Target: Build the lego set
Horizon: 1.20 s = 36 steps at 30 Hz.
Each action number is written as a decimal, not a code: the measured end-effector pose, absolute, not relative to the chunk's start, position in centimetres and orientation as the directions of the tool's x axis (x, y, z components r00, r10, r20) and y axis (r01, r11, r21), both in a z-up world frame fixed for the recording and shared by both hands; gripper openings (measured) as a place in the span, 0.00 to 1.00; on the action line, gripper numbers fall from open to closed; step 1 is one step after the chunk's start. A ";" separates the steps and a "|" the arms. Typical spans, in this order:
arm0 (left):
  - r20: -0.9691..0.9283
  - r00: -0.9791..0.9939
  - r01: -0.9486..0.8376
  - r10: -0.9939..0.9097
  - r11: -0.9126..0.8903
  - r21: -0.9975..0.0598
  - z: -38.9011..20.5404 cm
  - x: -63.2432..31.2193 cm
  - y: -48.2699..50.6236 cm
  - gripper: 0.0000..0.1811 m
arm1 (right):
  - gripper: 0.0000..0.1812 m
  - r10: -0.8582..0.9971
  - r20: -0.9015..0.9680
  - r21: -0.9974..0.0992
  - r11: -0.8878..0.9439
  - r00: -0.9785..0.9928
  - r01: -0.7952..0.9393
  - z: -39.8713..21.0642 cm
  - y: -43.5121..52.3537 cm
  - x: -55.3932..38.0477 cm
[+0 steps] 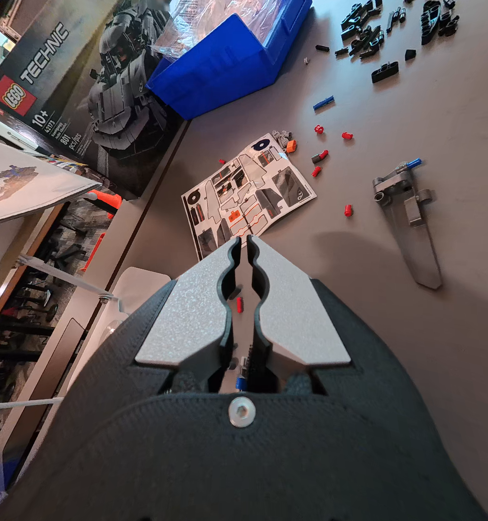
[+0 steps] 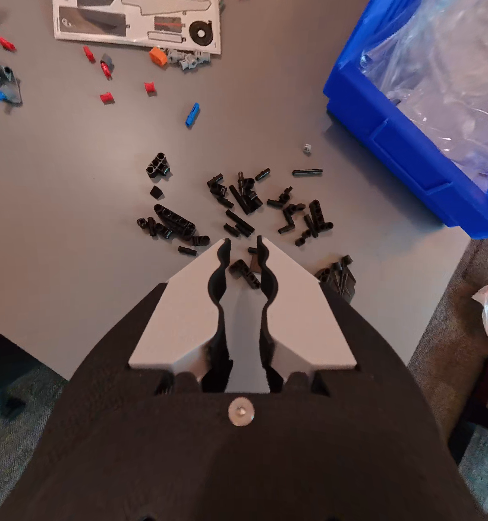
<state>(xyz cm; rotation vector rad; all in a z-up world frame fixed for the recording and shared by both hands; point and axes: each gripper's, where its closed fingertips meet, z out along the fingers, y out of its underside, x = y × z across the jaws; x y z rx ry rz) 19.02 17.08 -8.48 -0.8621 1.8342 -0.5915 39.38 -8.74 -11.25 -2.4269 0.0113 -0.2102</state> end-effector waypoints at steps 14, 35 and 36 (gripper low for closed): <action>-0.583 -0.263 -0.298 -0.769 0.640 -0.709 -8.6 19.1 17.2 0.00 | 0.06 -0.024 0.091 -0.609 -0.792 0.996 0.036 -13.3 -5.7 40.3; -0.599 -0.263 -0.295 -0.756 0.654 -0.697 -8.6 19.2 17.2 0.00 | 0.14 -0.004 0.066 -0.577 -0.816 0.998 0.035 -14.3 -2.5 40.7; -0.600 -0.263 -0.294 -0.755 0.655 -0.696 -8.6 19.2 17.2 0.00 | 0.14 -0.005 0.060 -0.582 -0.812 0.998 0.031 -14.1 -2.5 40.6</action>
